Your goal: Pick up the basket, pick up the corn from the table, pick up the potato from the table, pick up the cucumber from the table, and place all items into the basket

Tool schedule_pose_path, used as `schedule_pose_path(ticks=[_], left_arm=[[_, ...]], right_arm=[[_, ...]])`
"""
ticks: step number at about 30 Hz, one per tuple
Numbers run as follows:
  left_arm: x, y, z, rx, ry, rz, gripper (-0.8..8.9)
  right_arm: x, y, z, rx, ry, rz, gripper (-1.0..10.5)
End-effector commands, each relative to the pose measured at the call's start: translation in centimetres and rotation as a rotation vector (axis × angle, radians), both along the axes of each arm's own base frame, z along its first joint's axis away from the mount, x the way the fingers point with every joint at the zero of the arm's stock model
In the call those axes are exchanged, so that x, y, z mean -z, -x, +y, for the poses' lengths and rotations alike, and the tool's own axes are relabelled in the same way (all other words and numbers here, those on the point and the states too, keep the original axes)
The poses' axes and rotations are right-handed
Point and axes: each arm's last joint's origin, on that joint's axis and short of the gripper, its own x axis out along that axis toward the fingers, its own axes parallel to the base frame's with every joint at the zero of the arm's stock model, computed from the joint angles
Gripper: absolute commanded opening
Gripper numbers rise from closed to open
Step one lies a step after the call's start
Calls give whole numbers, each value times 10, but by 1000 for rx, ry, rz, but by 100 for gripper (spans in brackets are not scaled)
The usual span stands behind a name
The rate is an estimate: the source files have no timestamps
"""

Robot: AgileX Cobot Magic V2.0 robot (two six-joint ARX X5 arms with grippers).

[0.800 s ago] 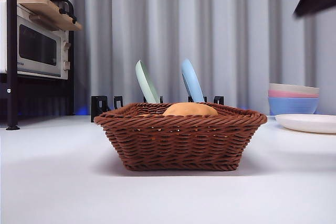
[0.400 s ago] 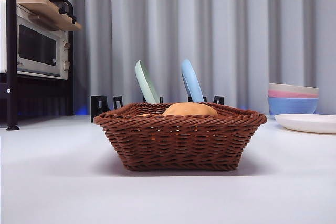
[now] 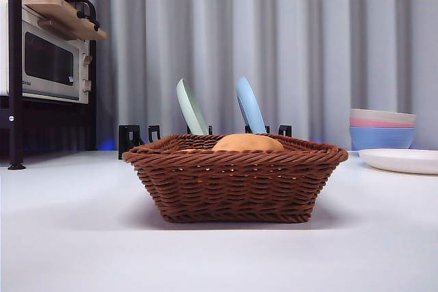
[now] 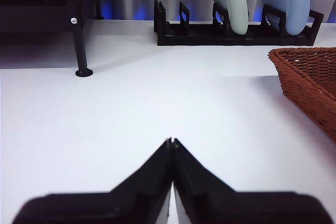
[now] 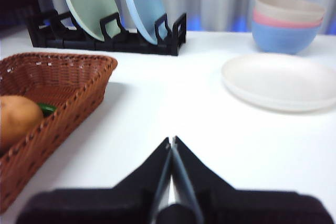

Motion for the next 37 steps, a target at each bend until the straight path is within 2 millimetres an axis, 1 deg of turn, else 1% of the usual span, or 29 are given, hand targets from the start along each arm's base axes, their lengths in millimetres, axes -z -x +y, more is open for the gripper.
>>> schedule_pose_path(ticks=[1,5,7,9,37], left_arm=[[5,-1,0,-4,7,16,-3],[5,-1,0,-4,7,16,-3],[5,-1,0,-4,7,16,-3],[5,-1,0,-4,7,16,-3],[5,-1,0,-4,7,15,-3]], right_arm=[[6,0,0,3,-19,36,2],[8,0,0,8,-44,58,2],[13,1,0,22,-105,126,2],[13,1,0,37,-163,151,2],[14,0,0,44,-164,164,2]])
